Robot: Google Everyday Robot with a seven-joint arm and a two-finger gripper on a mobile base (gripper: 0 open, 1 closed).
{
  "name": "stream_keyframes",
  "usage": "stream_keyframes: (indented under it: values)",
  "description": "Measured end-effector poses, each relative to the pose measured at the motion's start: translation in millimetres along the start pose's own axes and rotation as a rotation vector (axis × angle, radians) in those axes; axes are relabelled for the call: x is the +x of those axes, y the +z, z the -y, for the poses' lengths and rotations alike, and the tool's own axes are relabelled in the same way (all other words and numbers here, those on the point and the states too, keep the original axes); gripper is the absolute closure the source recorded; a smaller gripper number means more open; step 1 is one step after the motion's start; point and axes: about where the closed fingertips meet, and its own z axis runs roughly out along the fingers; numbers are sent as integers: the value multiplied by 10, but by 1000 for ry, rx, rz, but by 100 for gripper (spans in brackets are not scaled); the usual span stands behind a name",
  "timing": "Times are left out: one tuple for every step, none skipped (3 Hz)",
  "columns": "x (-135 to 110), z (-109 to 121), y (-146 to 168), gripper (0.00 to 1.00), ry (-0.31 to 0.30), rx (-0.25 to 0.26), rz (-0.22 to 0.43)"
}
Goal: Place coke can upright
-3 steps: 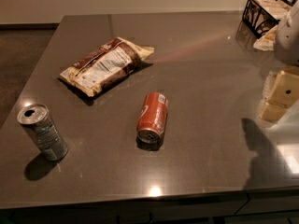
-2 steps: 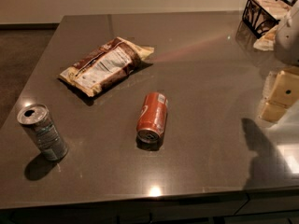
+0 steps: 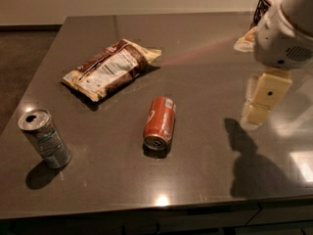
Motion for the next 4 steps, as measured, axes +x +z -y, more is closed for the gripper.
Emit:
stream_keyframes:
  values:
    - [-342,81,107,0,-102,8,81]
    - [-641,117,218,0,-214,2,153]
    - [-882,84,409,0,-348,-45,184]
    - [-1060,26,663,0,-545,-79,175]
